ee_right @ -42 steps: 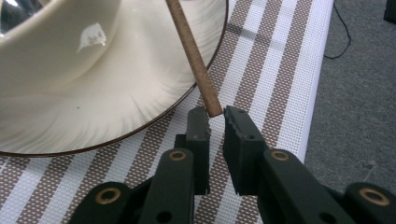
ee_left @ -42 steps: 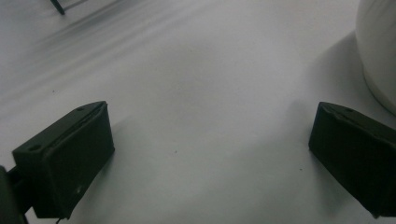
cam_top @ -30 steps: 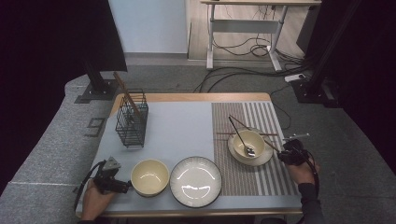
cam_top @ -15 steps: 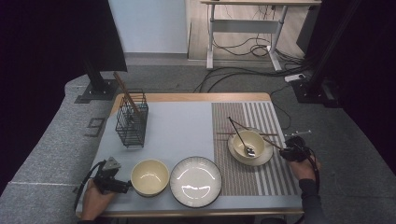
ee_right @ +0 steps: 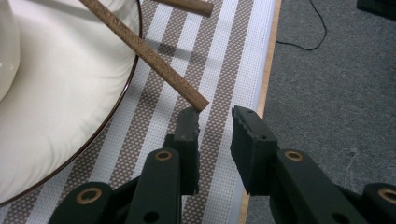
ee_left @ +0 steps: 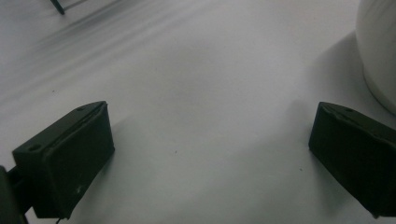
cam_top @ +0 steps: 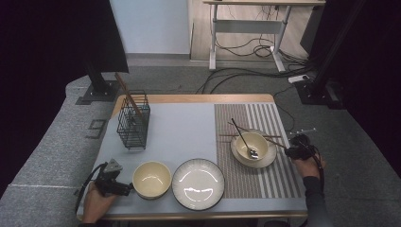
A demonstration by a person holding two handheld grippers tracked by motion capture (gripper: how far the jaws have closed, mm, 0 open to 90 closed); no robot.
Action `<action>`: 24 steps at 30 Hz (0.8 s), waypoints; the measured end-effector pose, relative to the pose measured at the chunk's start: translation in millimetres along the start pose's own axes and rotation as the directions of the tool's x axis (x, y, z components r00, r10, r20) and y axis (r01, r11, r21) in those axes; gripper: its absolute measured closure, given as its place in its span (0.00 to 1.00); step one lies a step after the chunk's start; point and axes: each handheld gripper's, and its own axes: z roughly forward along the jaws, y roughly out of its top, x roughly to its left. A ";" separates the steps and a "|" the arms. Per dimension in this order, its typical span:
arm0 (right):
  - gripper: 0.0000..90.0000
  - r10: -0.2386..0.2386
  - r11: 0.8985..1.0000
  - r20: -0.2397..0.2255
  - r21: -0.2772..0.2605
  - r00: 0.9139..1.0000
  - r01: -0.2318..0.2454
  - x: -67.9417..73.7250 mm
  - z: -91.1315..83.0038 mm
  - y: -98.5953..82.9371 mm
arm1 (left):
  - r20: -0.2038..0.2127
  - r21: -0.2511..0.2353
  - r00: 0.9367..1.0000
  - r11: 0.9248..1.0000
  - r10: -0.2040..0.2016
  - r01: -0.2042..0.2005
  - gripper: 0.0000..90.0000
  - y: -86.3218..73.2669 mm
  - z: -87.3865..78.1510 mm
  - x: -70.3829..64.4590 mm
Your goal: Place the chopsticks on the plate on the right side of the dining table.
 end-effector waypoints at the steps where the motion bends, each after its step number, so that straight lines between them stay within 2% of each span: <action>1: 0.80 0.001 1.000 -0.003 -0.002 1.000 -0.001 -0.9 0.4 0.6 | 0.000 0.000 1.000 1.000 0.000 0.000 0.00 0.0 0.0 0.0; 14: 0.78 -0.001 1.000 0.025 0.001 1.000 0.001 -6.9 6.0 8.4 | 0.000 0.000 1.000 1.000 0.000 0.000 0.00 0.0 0.0 0.0; 24: 0.78 -0.001 1.000 0.027 -0.017 1.000 0.002 -8.9 6.6 13.6 | 0.000 0.000 1.000 1.000 0.000 0.000 0.00 0.0 0.0 0.0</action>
